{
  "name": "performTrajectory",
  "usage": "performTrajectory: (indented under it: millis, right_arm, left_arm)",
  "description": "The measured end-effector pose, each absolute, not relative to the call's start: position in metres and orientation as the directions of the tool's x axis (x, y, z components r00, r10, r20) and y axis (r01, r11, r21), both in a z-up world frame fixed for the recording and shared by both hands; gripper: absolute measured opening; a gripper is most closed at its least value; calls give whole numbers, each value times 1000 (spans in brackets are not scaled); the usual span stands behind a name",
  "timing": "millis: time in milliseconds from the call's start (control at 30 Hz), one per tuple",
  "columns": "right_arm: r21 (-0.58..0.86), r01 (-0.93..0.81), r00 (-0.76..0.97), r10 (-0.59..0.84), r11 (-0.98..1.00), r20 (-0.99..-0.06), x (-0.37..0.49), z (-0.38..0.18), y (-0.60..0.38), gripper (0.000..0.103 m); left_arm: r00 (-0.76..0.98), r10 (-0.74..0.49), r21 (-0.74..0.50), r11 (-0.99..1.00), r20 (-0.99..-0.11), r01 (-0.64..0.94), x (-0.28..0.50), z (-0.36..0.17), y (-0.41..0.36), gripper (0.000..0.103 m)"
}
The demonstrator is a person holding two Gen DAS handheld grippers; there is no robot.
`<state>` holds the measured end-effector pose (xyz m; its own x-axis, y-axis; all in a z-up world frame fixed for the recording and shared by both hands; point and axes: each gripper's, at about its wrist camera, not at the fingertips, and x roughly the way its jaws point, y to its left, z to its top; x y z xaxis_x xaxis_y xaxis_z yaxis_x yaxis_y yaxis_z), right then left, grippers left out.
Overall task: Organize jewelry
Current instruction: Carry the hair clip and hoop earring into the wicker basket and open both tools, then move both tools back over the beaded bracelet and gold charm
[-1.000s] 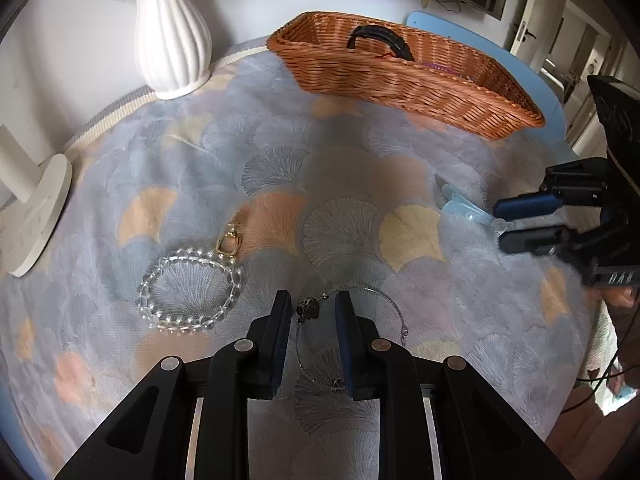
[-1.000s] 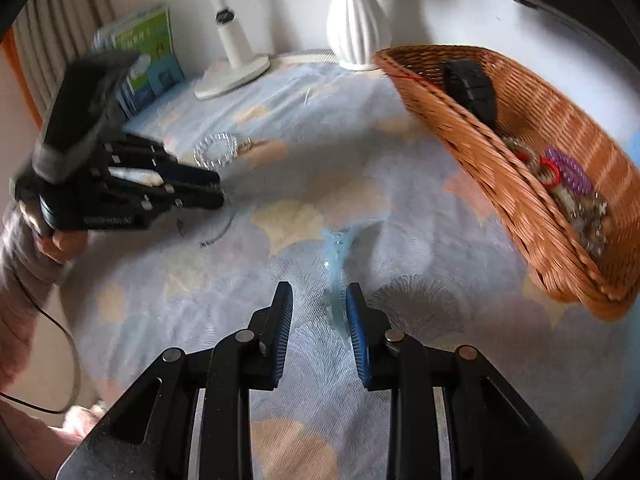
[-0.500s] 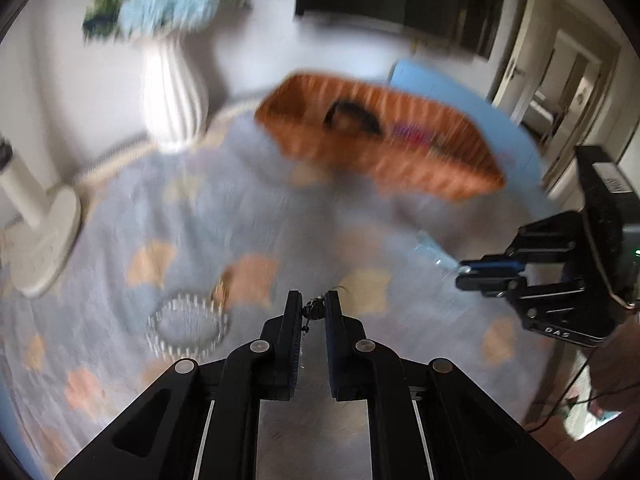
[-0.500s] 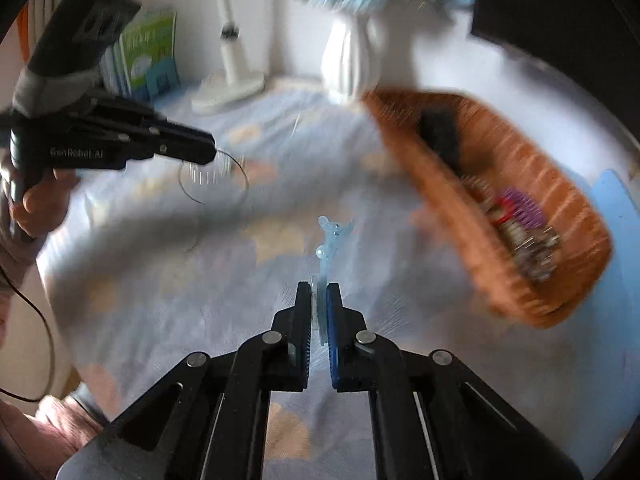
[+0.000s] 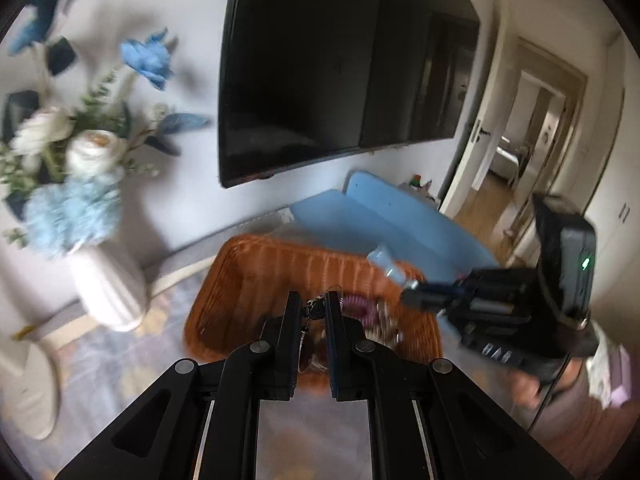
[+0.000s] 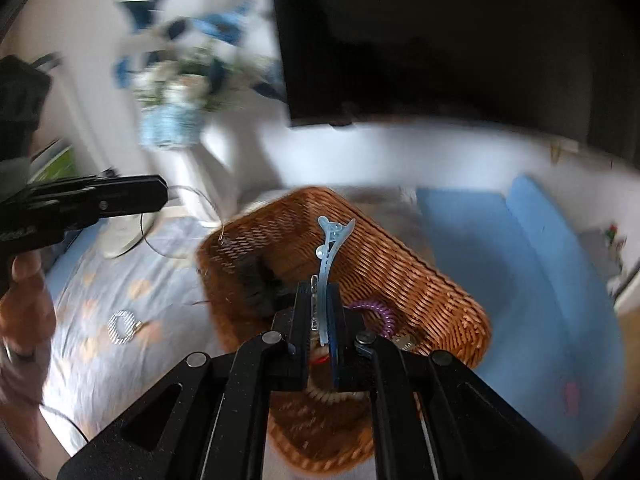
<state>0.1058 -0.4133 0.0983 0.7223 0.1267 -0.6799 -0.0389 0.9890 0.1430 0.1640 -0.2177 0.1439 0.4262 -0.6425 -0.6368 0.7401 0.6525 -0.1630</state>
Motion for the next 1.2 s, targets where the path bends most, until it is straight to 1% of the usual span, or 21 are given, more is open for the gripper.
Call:
performTrajectory:
  millis: [133,200,267,367,533,600,667,733,900,1033,1200]
  right_arm:
    - [196,55,678,107,979,-728,141,68,-434,8]
    - [233,68,658,132,970,-742,152,54,-440,8]
    - [240,64,649,142,969,-748,158,47,-439,8]
    - [236,42,644,155,971,-749,161,44,-431,8]
    - [235,19,646,168,972,-745,166,42,-423,8]
    - [257,10,651,189,966,-735,166,43,-424,9]
    - [257,11,662,185,966,-726,161,48,-426,11]
    - [259,7,674,186,966,-715,155,55,-424,11]
    - [260,-16,698,197,965,-688,135,76,-413,12]
    - [275,-87,715,252,958,-652,112,98,-390,12]
    - [282,-194,705,333,940,-627,89,115,-345,19]
  left_arm:
    - [390,-638,-229,670,-664,707,200,116,-243,11]
    - [368,-629,-257,681,-685,686,216,97,-253,11]
    - [341,-625,-282,684,-702,672,231,76,-262,11]
    - [322,-596,-272,695,-735,666,241,56,-277,11]
    - [313,-587,-265,695,-747,669,242,45,-283,12]
    - [301,-595,-278,687,-745,671,240,46,-280,16]
    - [303,-609,-287,680,-733,674,236,50,-274,29]
    - [317,-615,-285,682,-722,673,231,55,-266,37]
    - [382,-613,-254,701,-691,667,207,92,-227,38]
    - [439,-603,-243,732,-666,637,183,117,-179,38]
    - [550,-514,-199,824,-659,531,152,133,-95,38]
